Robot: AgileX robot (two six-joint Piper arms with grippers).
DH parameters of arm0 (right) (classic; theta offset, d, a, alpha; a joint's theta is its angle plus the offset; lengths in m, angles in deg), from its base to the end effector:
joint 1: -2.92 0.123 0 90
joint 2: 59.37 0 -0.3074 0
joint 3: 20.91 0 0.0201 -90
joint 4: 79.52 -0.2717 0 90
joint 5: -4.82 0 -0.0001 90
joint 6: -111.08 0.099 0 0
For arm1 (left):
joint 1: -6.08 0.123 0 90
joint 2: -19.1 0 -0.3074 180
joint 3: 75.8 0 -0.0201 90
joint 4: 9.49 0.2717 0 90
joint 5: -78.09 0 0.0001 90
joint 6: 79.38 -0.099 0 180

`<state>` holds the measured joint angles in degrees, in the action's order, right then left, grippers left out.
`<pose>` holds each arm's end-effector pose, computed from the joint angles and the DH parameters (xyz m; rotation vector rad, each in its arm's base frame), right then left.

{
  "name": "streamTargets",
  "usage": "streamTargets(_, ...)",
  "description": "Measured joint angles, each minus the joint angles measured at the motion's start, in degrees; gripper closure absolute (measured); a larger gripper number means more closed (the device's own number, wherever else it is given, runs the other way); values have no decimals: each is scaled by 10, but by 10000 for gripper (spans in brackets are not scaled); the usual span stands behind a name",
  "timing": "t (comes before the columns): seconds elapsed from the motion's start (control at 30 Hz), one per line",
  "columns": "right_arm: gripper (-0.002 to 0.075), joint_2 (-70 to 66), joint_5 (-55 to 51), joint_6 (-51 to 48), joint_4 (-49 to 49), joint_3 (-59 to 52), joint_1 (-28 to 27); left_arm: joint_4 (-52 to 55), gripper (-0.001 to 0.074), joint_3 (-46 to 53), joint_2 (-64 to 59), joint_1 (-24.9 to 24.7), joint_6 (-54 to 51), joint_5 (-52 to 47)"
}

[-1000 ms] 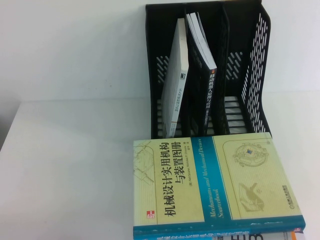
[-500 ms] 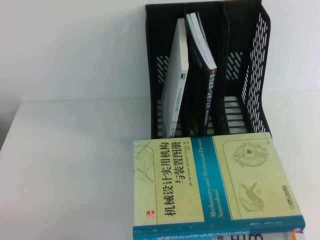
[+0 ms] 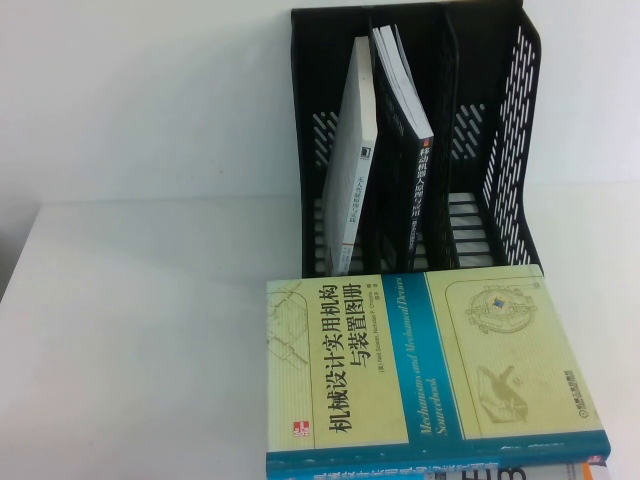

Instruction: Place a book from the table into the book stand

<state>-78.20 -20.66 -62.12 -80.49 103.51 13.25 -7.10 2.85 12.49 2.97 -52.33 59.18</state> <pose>0.0617 0.0120 0.2975 -0.0459 1.7486 0.2364 0.0597 -0.0019 0.1766 -0.3537 1.7959 -0.3318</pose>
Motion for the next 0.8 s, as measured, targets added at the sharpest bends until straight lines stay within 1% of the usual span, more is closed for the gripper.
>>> streamTargets(0.07, 729, 27, 51, -1, -18, -59, -22, 0, 737, 0, 0, 0, 0, 0)
streamTargets(0.13, 729, 52, 78, -1, -25, -110, -43, 0, 737, 0, 0, 0, 0, 0)
streamTargets(0.33, 729, 113, 88, -2, -41, -222, -112, 0, 737, 0, 0, 0, 0, 0)
streamTargets(0.47, 729, 123, 75, -2, -44, -237, -142, 0, 737, 0, 0, 0, 0, 0)
streamTargets(0.8, 729, 123, 51, -6, -35, -234, -185, 0, 737, 0, 0, 0, 0, 0)
